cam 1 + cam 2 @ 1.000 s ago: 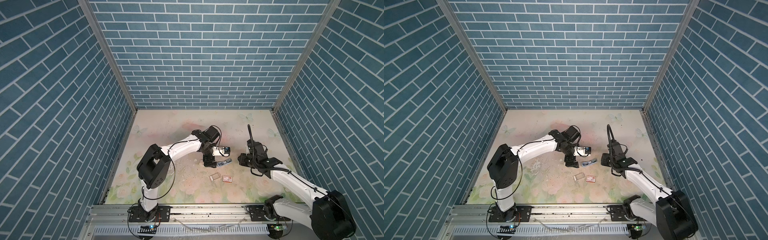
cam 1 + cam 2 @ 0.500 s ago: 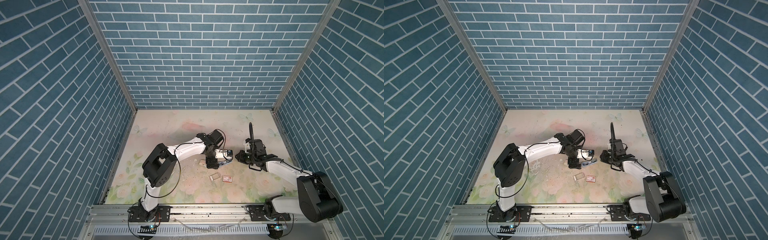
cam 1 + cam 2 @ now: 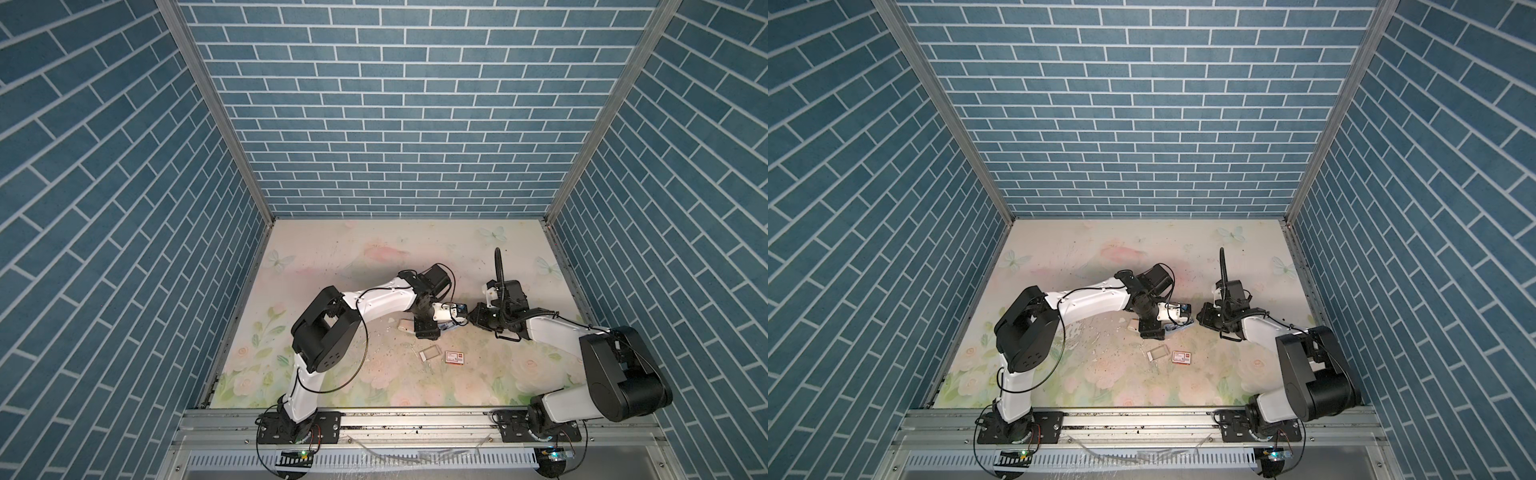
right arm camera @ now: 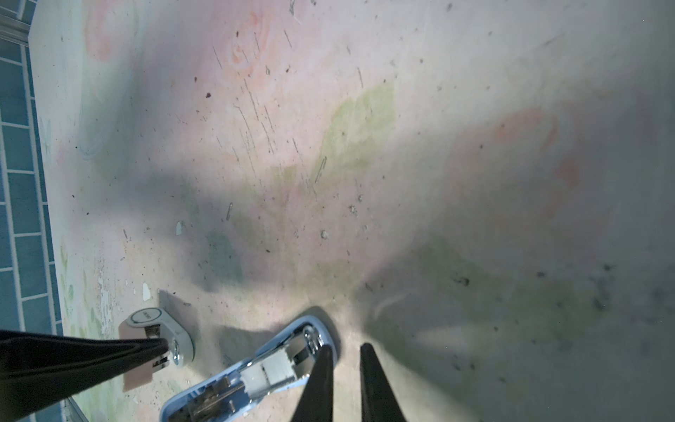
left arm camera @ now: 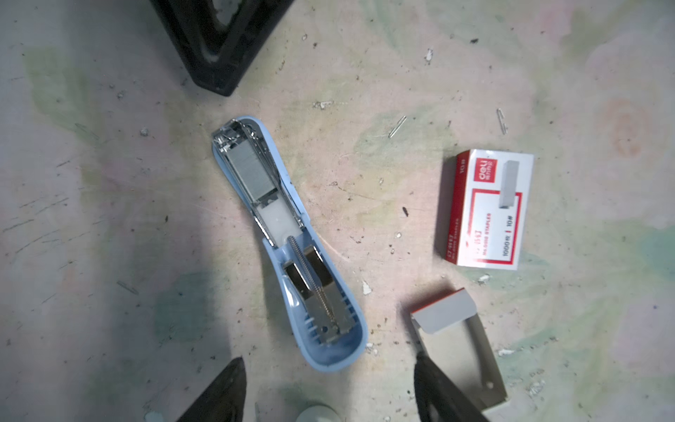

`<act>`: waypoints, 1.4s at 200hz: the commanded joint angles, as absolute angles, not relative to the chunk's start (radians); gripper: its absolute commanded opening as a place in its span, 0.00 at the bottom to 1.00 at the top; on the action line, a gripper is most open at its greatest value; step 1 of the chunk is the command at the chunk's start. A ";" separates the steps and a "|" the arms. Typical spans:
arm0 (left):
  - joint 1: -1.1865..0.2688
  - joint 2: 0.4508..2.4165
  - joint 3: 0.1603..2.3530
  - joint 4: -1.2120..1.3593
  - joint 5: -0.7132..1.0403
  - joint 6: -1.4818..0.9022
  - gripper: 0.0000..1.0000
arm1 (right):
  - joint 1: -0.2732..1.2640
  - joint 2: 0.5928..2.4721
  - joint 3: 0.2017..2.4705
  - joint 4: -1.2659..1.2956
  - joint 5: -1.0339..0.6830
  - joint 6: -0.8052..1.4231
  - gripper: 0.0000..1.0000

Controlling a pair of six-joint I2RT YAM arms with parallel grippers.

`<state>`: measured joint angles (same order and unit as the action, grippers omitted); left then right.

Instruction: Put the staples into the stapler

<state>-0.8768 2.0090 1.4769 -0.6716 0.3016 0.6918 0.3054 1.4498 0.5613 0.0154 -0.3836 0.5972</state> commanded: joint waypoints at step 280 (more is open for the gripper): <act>-0.882 2.055 1.501 -0.649 0.284 0.695 0.44 | 0.301 1.414 0.531 -0.023 -0.450 0.606 0.15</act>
<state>-0.8772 2.0441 1.5143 -0.6445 0.2909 0.6777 0.3046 1.3895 0.5240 -0.0196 -0.4271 0.5983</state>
